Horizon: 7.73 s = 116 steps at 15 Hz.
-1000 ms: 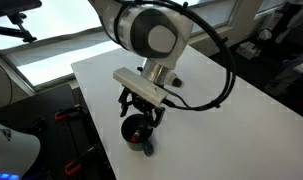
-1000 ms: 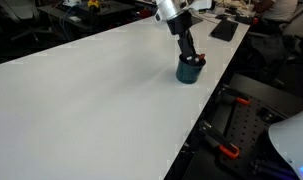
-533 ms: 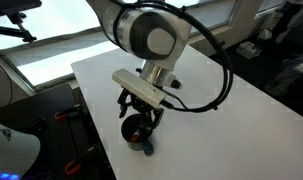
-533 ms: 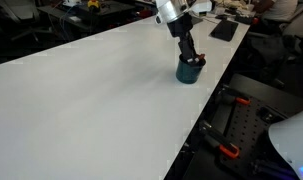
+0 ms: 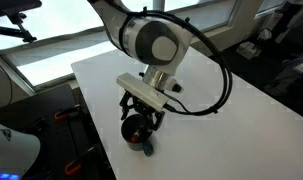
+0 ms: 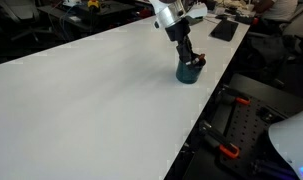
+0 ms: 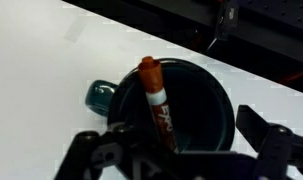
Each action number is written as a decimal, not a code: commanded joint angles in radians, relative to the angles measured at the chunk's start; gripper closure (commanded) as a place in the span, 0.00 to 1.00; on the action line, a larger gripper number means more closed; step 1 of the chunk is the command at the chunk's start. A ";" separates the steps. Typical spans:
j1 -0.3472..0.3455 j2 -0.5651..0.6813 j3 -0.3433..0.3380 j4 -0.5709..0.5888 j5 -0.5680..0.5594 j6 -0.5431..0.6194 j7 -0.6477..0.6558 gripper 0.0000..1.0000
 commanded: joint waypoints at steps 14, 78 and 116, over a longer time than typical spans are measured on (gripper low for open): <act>-0.005 -0.059 -0.007 -0.028 -0.013 0.030 0.029 0.00; -0.042 -0.056 -0.029 -0.051 0.038 0.115 0.012 0.95; -0.069 -0.197 -0.088 0.056 0.103 0.272 -0.155 0.95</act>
